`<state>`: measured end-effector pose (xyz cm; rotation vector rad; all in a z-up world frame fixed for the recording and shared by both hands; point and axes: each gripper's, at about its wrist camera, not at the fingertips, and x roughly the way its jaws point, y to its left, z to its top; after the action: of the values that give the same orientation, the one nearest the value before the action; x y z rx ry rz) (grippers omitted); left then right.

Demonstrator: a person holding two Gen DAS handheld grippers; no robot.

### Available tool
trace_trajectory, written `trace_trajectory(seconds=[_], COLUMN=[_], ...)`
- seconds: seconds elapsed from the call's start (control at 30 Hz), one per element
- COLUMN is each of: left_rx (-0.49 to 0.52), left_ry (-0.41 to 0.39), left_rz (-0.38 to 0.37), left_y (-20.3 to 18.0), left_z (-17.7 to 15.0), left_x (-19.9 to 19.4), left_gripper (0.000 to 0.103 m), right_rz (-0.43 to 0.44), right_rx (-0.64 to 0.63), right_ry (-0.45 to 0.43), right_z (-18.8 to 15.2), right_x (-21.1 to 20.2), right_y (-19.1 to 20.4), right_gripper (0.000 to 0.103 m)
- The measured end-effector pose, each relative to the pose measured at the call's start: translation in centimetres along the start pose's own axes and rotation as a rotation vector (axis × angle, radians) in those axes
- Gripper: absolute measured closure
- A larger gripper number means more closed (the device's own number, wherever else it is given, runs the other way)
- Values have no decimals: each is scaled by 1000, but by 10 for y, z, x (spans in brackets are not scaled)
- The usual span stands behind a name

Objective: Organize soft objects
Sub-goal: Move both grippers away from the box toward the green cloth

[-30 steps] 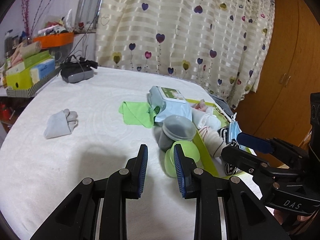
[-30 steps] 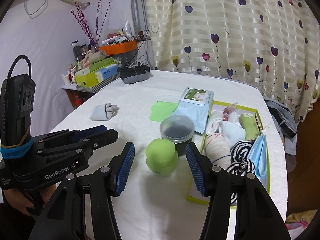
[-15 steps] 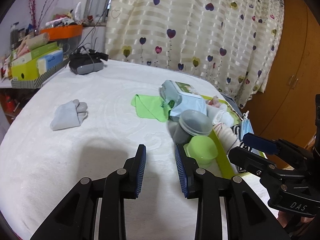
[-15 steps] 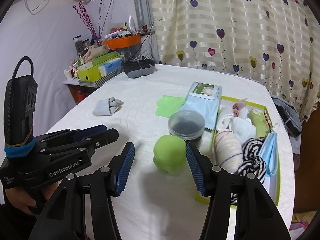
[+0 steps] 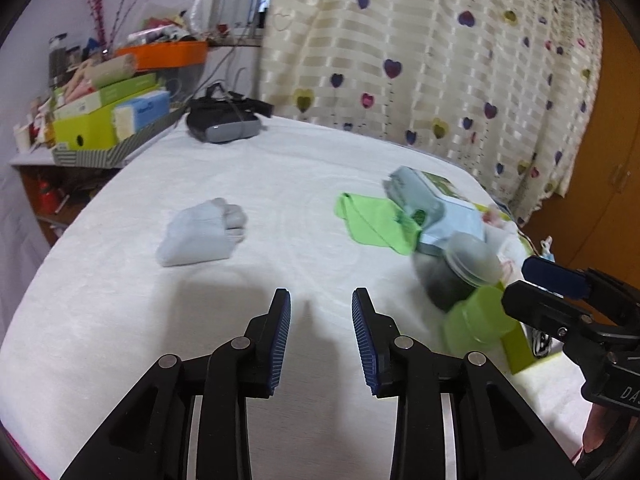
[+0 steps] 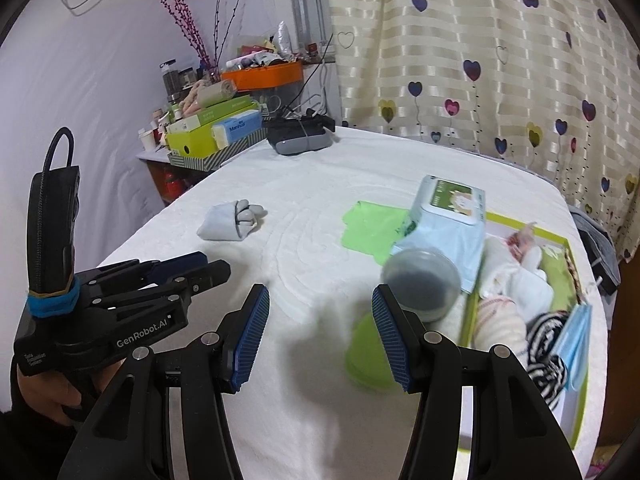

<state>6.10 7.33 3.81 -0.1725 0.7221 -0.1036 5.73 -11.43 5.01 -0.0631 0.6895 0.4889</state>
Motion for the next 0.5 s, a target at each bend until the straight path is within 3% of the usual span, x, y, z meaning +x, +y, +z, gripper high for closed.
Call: trace_trajectory(seconds=[0.2, 0.5], left_rx=[5, 77], left_ry=[11, 85], left_rz=[-31, -111], left_y=[0, -32], left_z=[12, 51], left_x=[11, 70], left_gripper=[65, 65], right_rz=[3, -32], right_rx=[2, 38], right_ry=[-15, -40], right_z=[5, 4], right_x=[0, -14], right_y=[-1, -28], right_gripper=[48, 48])
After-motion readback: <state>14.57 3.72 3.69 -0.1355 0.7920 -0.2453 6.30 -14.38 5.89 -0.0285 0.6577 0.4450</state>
